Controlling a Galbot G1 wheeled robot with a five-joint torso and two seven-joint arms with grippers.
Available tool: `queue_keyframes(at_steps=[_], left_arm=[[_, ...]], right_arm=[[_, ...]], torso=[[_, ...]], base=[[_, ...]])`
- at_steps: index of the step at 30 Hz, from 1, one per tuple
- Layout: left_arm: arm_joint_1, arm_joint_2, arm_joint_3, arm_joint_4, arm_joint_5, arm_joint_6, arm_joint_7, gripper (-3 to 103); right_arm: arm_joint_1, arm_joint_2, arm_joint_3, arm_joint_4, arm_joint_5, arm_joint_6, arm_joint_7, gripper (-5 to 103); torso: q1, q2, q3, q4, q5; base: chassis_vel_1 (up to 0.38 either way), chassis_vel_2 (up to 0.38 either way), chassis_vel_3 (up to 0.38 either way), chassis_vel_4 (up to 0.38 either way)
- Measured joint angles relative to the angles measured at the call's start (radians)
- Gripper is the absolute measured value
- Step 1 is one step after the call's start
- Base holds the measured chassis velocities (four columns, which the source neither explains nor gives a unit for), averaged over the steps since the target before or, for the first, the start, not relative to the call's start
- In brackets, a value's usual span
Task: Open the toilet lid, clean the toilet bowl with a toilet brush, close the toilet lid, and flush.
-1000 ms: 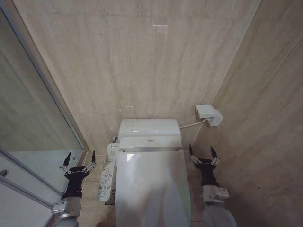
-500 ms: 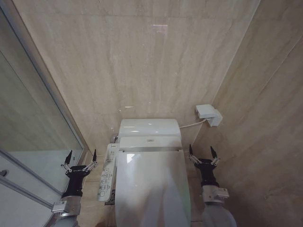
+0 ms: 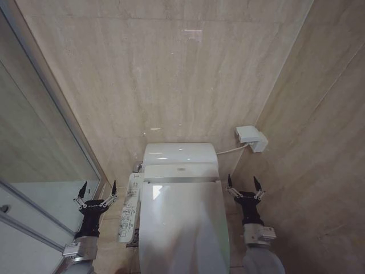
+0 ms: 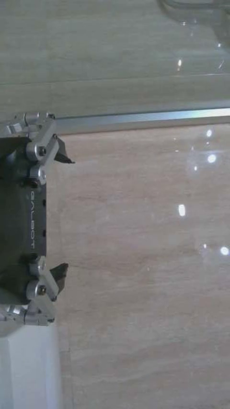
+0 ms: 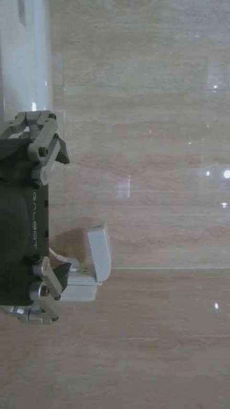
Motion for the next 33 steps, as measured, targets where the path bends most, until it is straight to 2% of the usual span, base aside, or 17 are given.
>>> queue_keyframes(at_steps=[13,16,18,20,23,24,27,28,29,30,33], left_arm=[[0.0,0.0,0.0,0.0,0.0,0.0,0.0,100],[0.0,0.0,0.0,0.0,0.001,0.0,0.0,100],[0.0,0.0,0.0,0.0,0.001,0.0,0.0,100],[0.0,0.0,0.0,0.0,0.001,0.0,0.0,100],[0.0,0.0,0.0,0.0,0.001,0.0,0.0,100],[0.0,0.0,0.0,0.0,0.0,0.001,0.0,100],[0.0,0.0,0.0,0.0,0.0,0.001,0.0,100],[0.0,0.0,0.0,0.0,0.001,0.001,0.0,100],[0.0,0.0,0.0,0.0,0.001,0.001,0.0,100],[0.0,0.0,0.0,0.0,0.0,0.001,0.0,100],[0.0,0.0,0.0,0.0,0.0,0.001,0.0,100]], right_arm=[[0.0,0.0,0.0,0.0,0.0,0.0,0.0,100],[0.0,0.0,0.0,0.0,0.0,0.0,0.0,100],[0.0,0.0,0.0,0.0,0.0,0.0,0.0,100],[0.0,0.0,0.0,0.0,0.0,0.0,0.0,100],[0.0,0.0,0.0,0.0,0.0,0.0,0.0,100],[0.0,0.0,0.0,0.0,0.0,0.0,0.0,100],[0.0,0.0,0.0,0.0,0.0,0.0,0.0,100],[-0.001,0.0,0.0,0.0,0.0,0.0,0.0,100],[-0.001,0.0,0.0,0.0,0.0,0.0,0.0,100],[-0.001,0.0,0.0,0.0,0.0,0.0,0.0,100],[-0.001,0.0,0.0,0.0,0.0,0.0,0.0,100]], torso=[[0.0,0.0,0.0,0.0001,-0.0004],[0.0,0.0,0.0,-0.0002,0.0007],[0.0,0.0,0.0,-0.0002,-0.0008],[0.0,0.0,0.0,0.0005,0.0003],[0.0,0.0,0.0,-0.0001,0.0007],[0.0,0.0,0.0,-0.0002,-0.0006],[0.0,0.0,0.0,0.0,-0.0002],[-0.001,0.0,0.0,0.0001,0.0013],[-0.001,0.0,0.0,0.0001,0.0013],[-0.001,0.0,0.0,-0.0003,-0.0006],[-0.001,0.001,-0.001,0.0,0.0003]], base=[[0.141,-0.123,-0.132,0.135],[0.252,-0.263,-0.234,0.244],[0.246,-0.297,-0.237,0.265],[0.297,-0.279,-0.26,0.29],[0.304,-0.294,-0.311,0.307],[0.318,-0.343,-0.348,0.31],[0.384,-0.344,-0.363,0.357],[0.39,-0.369,-0.361,0.34],[0.39,-0.369,-0.361,0.34],[0.316,-0.369,-0.28,0.34],[0.274,-0.203,-0.239,0.255]])
